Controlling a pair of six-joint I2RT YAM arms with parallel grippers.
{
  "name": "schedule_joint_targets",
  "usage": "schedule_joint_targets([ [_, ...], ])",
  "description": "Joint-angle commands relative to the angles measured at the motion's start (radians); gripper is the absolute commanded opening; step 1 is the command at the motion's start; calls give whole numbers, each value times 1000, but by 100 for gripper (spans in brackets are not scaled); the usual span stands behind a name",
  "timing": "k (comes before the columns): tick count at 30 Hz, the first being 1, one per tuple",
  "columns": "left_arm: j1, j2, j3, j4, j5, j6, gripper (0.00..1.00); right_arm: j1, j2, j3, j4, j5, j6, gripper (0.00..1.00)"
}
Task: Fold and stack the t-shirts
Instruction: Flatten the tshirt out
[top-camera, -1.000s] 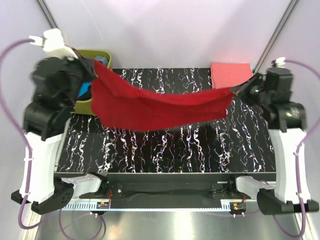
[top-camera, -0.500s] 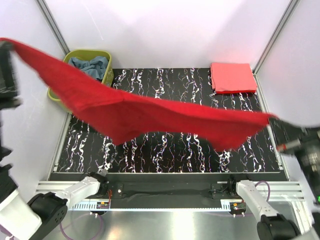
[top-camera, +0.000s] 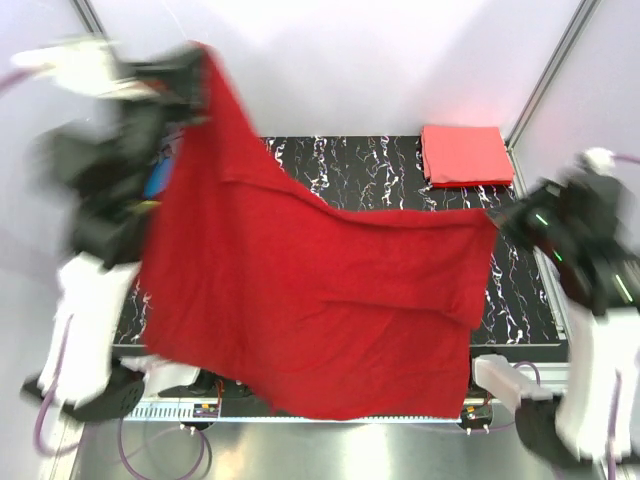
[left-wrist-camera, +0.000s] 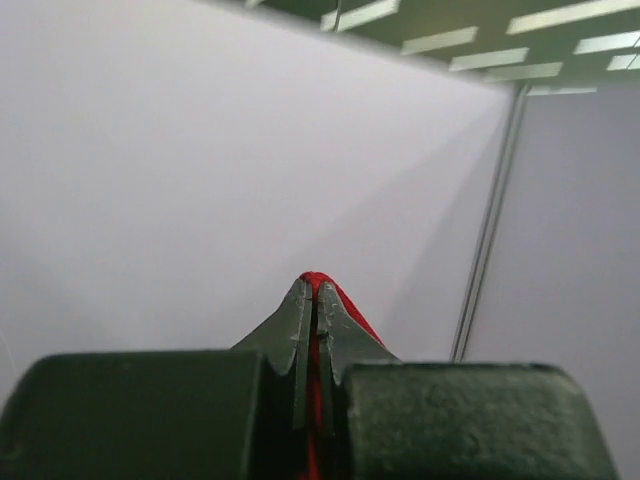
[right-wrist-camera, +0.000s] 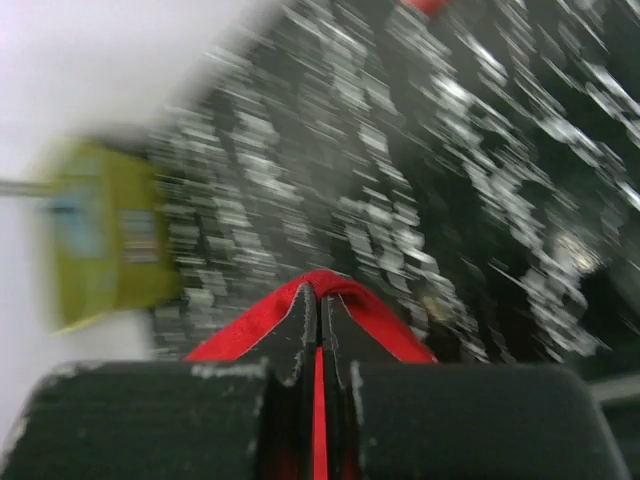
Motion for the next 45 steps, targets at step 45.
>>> schedule_joint_targets([
  [45, 92, 595, -300, 22, 97, -276, 0, -316, 1002, -76, 471, -177, -285, 0],
])
